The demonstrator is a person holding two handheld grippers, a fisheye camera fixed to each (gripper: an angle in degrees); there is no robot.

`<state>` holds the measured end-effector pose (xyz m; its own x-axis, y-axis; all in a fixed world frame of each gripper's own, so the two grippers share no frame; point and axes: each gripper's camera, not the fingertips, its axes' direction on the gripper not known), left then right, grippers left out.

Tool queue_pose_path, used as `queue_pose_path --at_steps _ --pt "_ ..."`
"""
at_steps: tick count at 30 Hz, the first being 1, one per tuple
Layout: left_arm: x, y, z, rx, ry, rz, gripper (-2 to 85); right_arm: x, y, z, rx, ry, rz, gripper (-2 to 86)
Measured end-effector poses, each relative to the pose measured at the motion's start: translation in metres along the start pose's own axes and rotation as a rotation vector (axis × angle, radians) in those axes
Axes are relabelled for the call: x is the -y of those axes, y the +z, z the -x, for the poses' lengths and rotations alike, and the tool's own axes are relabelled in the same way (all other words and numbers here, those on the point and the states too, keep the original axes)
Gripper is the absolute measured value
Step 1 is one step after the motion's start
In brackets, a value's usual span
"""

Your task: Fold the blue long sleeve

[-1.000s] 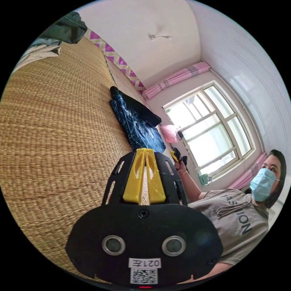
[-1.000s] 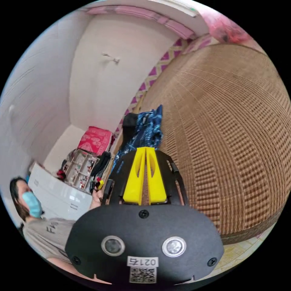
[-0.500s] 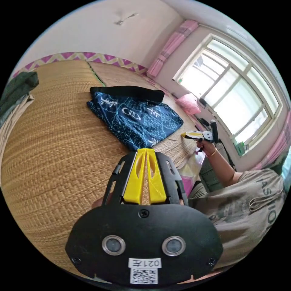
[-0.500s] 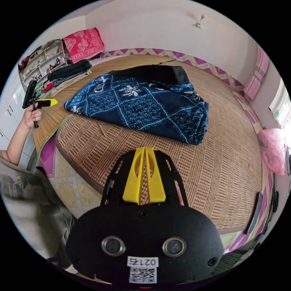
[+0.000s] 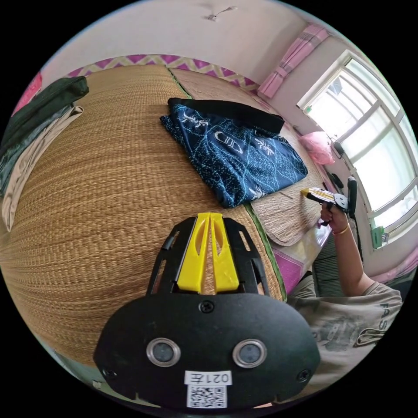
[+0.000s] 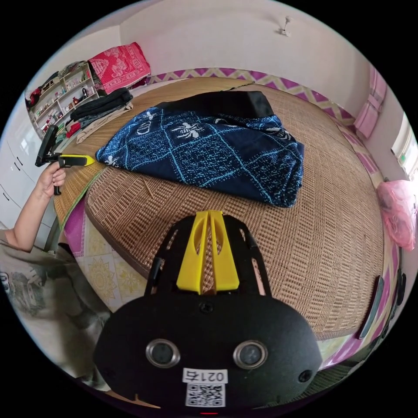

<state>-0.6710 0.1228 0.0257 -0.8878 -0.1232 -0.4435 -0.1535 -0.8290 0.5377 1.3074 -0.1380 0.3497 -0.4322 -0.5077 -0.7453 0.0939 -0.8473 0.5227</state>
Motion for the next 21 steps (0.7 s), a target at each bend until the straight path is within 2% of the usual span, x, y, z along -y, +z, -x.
queue_pose_path --at_steps 5,14,21 --pt "0.009 -0.004 -0.016 0.027 0.015 -0.003 -1.0 0.019 -0.003 0.004 0.007 0.004 0.000 -0.4" --pt "0.016 0.001 -0.103 0.350 0.192 -0.007 -1.0 0.047 -0.011 0.025 -0.055 -0.024 0.000 -0.5" --pt "0.027 -0.006 -0.110 0.335 0.185 -0.005 -1.0 0.062 -0.020 0.027 -0.069 -0.030 0.001 -0.5"
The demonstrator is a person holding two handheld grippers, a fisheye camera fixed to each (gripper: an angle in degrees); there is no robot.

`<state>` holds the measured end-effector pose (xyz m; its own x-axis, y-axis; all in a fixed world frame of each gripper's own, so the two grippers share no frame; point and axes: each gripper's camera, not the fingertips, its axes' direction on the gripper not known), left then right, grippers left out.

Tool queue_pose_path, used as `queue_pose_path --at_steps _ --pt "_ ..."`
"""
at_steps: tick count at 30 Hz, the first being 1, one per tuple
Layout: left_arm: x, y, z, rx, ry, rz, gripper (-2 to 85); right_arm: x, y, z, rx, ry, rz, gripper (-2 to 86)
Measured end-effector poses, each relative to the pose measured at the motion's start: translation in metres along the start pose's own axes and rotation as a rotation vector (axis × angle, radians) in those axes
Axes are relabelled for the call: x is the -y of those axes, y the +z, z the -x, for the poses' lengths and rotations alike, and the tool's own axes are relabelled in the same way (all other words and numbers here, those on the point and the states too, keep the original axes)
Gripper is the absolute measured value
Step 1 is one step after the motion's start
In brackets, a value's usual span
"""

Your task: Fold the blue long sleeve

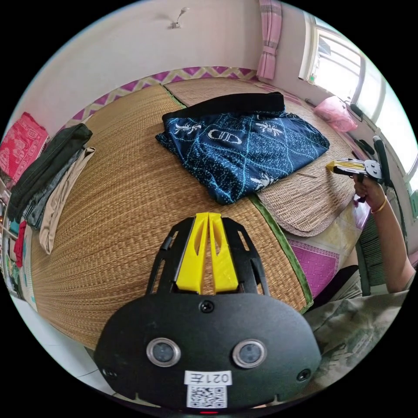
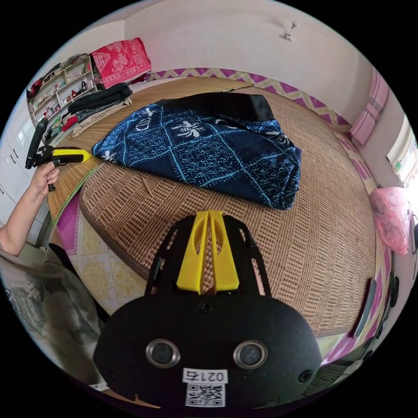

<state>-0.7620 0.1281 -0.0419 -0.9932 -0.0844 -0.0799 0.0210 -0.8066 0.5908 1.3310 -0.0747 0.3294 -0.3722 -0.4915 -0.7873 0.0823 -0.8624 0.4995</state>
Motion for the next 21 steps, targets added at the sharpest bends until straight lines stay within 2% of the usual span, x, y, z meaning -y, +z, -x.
queue_pose_path --at_steps 21 --pt "0.020 -0.014 0.008 -0.012 -0.007 0.004 -1.0 0.011 -0.024 -0.007 -0.015 -0.007 0.002 -0.5"
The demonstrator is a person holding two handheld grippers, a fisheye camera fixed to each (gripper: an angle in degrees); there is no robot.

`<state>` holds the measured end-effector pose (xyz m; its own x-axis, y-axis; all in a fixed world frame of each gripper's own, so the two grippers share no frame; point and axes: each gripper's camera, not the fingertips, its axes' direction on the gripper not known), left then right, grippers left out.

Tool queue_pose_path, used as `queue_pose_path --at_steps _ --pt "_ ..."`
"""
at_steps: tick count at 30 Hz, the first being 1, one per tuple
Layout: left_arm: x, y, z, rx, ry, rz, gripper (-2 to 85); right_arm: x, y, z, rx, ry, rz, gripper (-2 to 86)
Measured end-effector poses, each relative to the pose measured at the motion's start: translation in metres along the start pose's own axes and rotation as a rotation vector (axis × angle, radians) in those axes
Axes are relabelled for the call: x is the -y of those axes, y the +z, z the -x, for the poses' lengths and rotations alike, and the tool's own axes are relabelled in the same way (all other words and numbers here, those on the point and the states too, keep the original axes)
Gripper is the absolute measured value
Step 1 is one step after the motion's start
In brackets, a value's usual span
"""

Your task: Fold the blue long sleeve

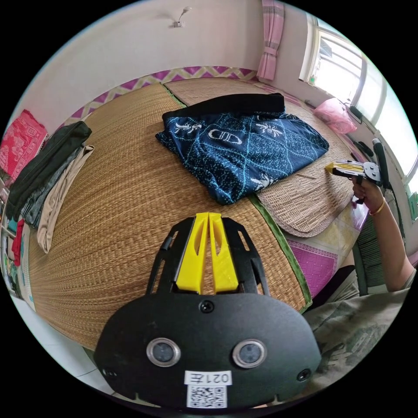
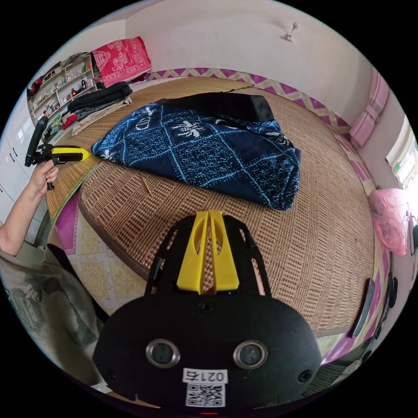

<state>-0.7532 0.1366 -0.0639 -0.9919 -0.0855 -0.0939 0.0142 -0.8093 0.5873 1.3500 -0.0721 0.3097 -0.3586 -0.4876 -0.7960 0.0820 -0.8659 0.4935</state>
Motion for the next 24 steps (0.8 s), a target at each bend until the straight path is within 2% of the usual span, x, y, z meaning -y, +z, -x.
queue_pose_path --at_steps 24 --pt "-0.002 0.008 0.015 -0.020 -0.022 0.011 -0.9 -0.039 -0.013 0.031 -0.046 -0.020 0.002 -0.5"
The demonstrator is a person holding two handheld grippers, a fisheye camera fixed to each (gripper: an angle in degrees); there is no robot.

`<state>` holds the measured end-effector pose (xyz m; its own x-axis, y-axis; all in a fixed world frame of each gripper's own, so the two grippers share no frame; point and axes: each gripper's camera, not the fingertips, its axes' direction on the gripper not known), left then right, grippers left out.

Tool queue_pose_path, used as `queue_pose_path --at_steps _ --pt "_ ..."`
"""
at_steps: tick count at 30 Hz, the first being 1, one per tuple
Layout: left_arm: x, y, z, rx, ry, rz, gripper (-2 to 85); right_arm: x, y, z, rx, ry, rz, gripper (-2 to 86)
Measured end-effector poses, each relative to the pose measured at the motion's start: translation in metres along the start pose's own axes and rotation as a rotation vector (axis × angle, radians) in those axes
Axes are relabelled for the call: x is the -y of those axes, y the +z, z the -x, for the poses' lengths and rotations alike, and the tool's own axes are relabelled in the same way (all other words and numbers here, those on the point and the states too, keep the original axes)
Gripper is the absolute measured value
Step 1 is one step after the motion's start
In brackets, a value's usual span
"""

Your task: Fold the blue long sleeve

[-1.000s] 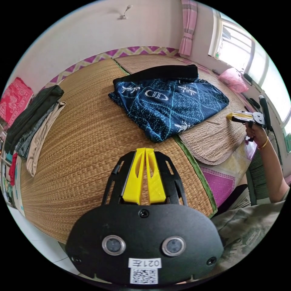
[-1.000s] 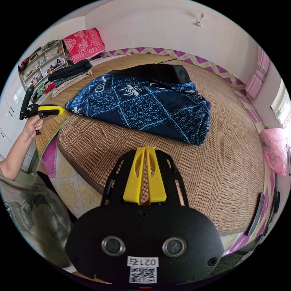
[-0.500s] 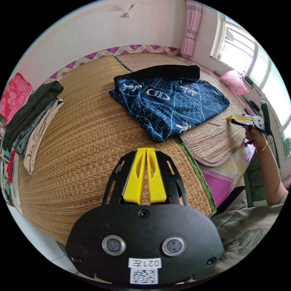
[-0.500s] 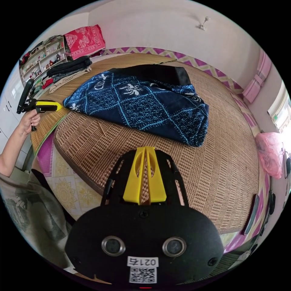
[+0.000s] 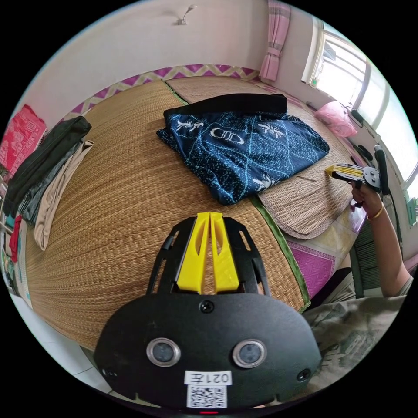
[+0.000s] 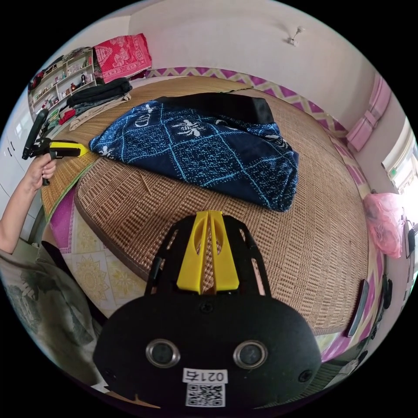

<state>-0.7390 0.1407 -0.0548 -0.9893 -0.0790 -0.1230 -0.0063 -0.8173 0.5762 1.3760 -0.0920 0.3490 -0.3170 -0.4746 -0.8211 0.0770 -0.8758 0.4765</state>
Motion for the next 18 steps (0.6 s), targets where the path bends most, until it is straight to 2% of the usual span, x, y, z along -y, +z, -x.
queue_pose_path --at_steps 18 --pt "-0.020 0.020 -0.001 0.004 0.002 -0.003 -0.9 -0.065 0.018 0.039 0.009 0.005 0.000 -0.5"
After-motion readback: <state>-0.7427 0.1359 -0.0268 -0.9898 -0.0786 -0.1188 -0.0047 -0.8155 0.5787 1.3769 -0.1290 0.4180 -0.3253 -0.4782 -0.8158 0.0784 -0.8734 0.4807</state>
